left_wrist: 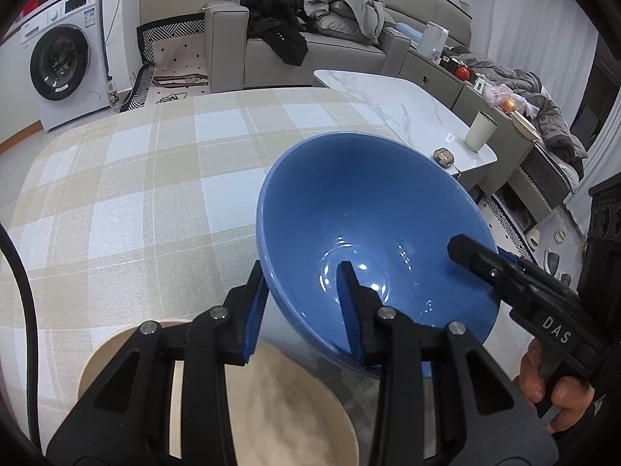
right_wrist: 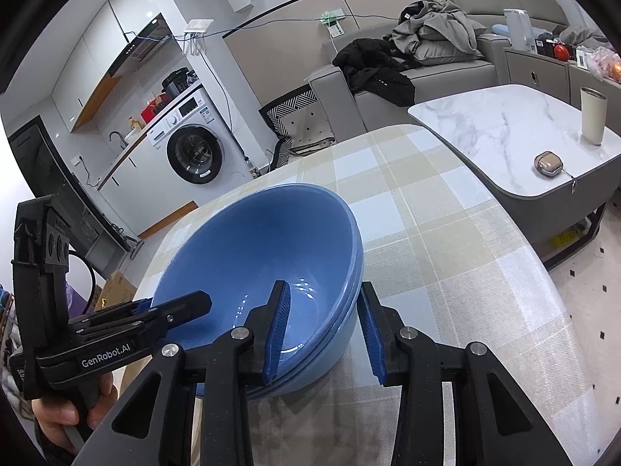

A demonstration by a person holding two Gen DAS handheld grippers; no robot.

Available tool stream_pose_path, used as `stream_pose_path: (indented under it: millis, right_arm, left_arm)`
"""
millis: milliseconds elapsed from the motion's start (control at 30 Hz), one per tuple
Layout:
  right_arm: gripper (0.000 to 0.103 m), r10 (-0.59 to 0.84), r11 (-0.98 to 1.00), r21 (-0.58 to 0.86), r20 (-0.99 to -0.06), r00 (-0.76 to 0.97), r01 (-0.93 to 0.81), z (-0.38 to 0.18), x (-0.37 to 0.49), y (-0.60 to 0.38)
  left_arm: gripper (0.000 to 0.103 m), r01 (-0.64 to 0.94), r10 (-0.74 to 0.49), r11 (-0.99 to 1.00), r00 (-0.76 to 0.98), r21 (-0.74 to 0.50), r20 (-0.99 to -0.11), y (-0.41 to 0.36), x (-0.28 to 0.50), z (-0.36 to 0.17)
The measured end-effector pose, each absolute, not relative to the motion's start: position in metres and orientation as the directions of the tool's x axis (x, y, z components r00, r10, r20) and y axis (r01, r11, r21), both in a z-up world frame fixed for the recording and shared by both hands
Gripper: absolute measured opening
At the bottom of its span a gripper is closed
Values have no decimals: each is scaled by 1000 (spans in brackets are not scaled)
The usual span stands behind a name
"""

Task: Organize plates and bowls
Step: 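Lift and carry the nested bowls over the cream plate stack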

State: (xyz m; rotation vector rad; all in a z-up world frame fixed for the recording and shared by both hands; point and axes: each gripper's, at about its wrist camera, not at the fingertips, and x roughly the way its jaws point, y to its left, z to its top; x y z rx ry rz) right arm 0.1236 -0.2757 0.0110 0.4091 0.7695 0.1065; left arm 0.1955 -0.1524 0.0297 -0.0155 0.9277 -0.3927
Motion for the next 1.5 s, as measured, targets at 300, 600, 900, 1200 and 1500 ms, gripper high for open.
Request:
stream_pose_path:
  millis: [300,600,900,1200,1500]
  right_arm:
    - [38,239,920,391,-635,734,39,24,110,-274]
    - [38,241,926,377,-606,758,6,47,91,-263]
    - [37,244,933,360,-574,781,-26,72,69,-246]
    - [38,247,938,343,-553,796,-53,89,48,-226]
    - [37,265,939,333,-545,796,-84,97,38,-204]
  left_arm:
    - [33,331,-350,926,561,-184,-750,-146,173,52]
    - [33,331,-353,926,602,-178,-716,-136,138,84]
    - [33,330,-353,929,640,-170,-683,-121,96,114]
    - [33,315,-339,935,667,-161,-664,-105,54,136]
    - [33,293,-318,944,690,-152,-650,-85,23,152]
